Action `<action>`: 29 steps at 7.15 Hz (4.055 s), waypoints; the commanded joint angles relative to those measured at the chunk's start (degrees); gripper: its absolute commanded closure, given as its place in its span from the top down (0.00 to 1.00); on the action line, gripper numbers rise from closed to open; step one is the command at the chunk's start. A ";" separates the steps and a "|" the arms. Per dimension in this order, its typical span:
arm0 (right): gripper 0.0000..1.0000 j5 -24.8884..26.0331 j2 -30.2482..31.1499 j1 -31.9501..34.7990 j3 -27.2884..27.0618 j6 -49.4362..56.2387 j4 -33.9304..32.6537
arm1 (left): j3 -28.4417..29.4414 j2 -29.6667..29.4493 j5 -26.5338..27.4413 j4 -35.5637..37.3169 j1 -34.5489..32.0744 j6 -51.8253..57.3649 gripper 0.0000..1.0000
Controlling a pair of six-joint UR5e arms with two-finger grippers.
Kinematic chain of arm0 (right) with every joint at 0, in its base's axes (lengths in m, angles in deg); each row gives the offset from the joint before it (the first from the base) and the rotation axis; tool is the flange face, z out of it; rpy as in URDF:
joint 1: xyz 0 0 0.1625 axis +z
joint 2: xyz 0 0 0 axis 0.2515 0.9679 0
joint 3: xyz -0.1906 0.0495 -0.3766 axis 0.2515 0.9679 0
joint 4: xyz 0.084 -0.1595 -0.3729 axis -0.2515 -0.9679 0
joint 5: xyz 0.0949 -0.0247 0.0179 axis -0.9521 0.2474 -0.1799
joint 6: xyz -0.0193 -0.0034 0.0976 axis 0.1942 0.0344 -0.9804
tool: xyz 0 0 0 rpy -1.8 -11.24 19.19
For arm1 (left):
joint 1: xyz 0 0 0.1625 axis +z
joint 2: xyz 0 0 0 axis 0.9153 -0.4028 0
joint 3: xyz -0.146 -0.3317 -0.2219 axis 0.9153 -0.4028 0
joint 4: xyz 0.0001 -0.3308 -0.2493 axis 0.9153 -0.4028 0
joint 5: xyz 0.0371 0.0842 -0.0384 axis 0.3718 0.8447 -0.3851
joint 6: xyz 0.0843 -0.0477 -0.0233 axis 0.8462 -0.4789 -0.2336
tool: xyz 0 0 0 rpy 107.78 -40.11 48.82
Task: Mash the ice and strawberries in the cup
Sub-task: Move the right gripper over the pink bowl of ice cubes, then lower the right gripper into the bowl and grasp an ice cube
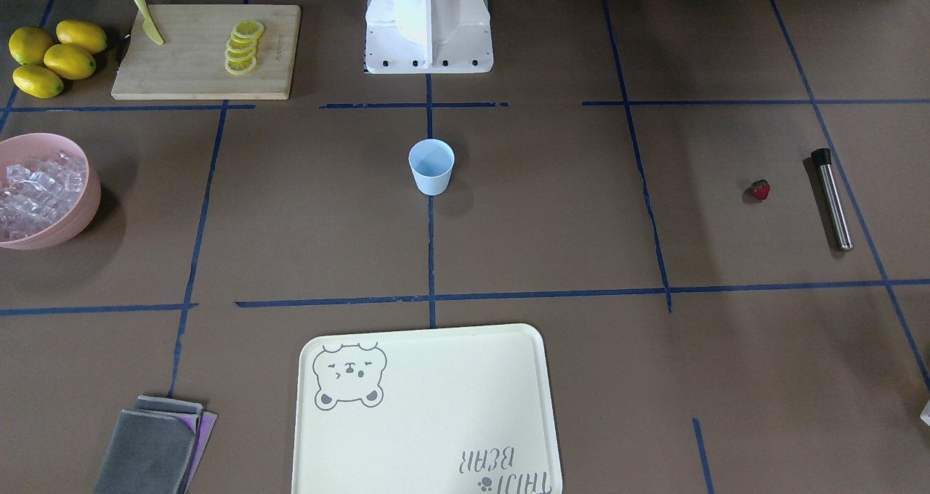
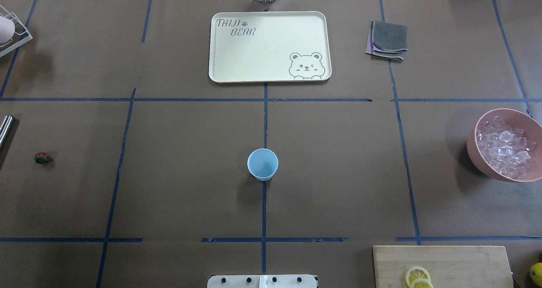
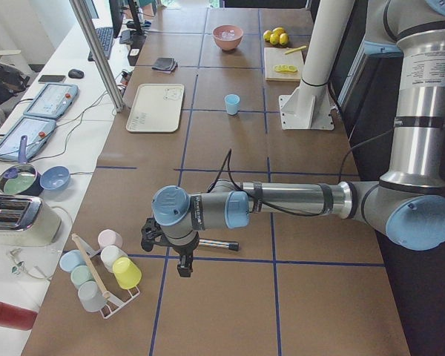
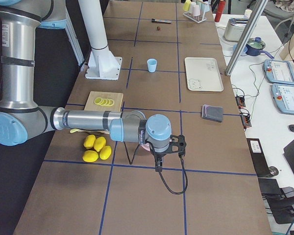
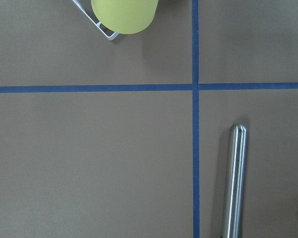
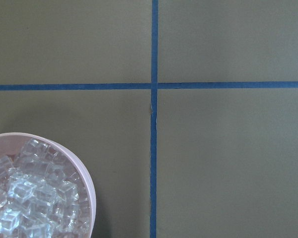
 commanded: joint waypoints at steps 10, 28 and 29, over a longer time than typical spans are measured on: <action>0.99 0.78 -0.70 -0.53 -0.70 -0.96 -0.09 | -0.58 -0.09 0.00 -0.09 0.00 0.17 1.00; 0.66 7.54 5.72 -27.94 -10.11 -10.28 5.71 | -4.10 1.76 0.00 -0.09 0.00 -0.09 1.00; 0.66 7.63 5.72 -29.25 -9.85 -10.36 5.80 | -4.19 1.76 0.00 -0.09 0.00 -0.18 1.00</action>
